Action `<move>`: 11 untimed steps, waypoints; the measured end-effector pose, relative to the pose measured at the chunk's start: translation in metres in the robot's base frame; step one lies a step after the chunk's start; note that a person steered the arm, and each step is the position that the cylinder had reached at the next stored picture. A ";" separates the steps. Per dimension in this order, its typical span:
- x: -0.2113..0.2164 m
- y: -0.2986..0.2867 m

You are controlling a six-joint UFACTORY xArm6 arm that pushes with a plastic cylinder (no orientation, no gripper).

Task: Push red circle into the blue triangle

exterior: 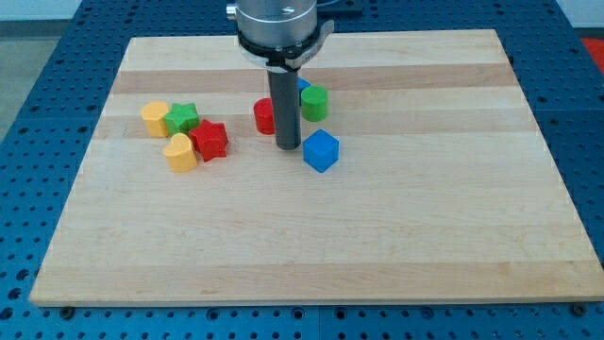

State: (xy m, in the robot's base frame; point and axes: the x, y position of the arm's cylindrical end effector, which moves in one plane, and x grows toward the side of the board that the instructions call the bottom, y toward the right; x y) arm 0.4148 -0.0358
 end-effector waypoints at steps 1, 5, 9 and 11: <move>-0.011 0.000; -0.016 0.000; 0.007 -0.028; -0.001 -0.068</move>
State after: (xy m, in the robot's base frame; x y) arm 0.4141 -0.1039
